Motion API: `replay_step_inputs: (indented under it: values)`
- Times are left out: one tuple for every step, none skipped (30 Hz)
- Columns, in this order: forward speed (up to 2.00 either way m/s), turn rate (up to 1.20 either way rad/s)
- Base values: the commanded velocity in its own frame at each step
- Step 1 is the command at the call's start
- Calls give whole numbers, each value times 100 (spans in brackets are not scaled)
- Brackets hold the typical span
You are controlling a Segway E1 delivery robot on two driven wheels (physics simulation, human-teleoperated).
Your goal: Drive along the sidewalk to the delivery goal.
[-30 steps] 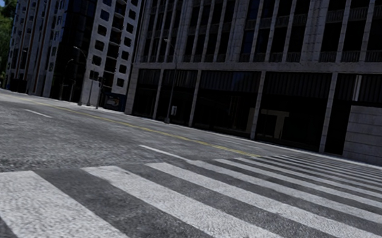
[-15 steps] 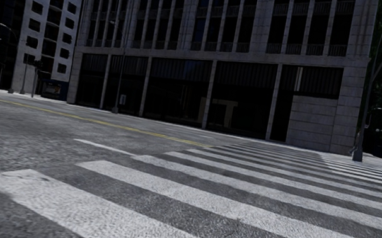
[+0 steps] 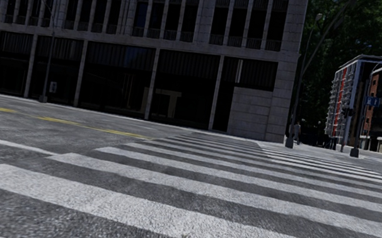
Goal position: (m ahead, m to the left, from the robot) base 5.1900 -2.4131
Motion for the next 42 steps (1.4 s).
replay_step_inputs:
  values:
    - [108,-62]
    - [108,-62]
    - [108,-62]
    - [108,-62]
    - [108,-62]
    - [108,-62]
    - [108,-62]
    - [108,-62]
    - [108,-62]
    - [108,-62]
    - [108,-62]
    - [108,-60]
    - [108,-56]
    - [108,-45]
    - [108,-36]
    - [108,-31]
    - [109,-30]
    - [109,-29]
    - [109,-29]
    - [109,-28]
    - [110,-20]
    - [110,-6]
    - [110,0]
    - [110,0]
    - [110,0]
    - [110,0]
    - [110,0]
    - [110,0]
    - [110,0]
    - [111,0]
    - [111,0]
    - [111,0]
    - [111,0]
    - [111,0]
    - [111,0]
    - [111,0]
    - [111,0]
    - [111,0]
    - [112,0]
    - [113,0]
    - [122,0]
    - [199,0]
